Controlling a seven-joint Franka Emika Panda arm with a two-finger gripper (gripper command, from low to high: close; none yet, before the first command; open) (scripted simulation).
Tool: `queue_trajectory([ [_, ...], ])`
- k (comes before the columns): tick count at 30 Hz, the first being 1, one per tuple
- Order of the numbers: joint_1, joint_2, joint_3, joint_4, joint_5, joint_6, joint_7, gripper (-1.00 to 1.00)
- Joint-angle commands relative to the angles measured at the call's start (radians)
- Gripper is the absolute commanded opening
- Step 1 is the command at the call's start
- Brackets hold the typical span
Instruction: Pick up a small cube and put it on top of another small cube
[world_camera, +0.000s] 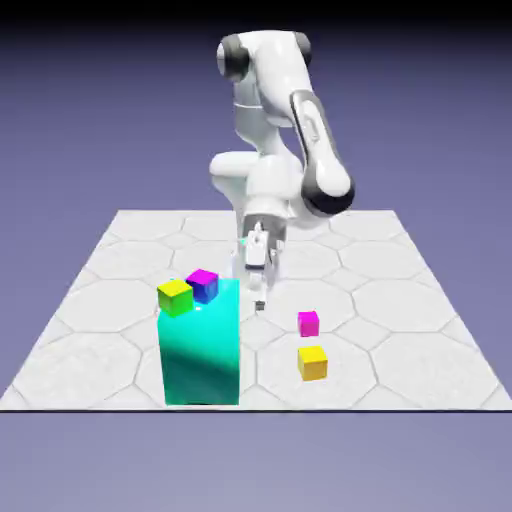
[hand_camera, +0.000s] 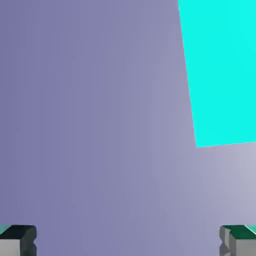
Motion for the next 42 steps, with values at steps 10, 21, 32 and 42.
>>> queue_trajectory([
  [10,-0.029,0.189,0.103,0.123,0.435,0.115,0.122,0.00],
  [21,-0.061,0.396,0.217,0.259,0.913,0.242,0.257,0.00],
  [32,-0.027,0.432,0.184,0.269,0.893,0.216,0.288,-1.00],
  [42,-0.039,0.311,0.090,0.269,0.529,-0.023,0.029,-1.00],
])
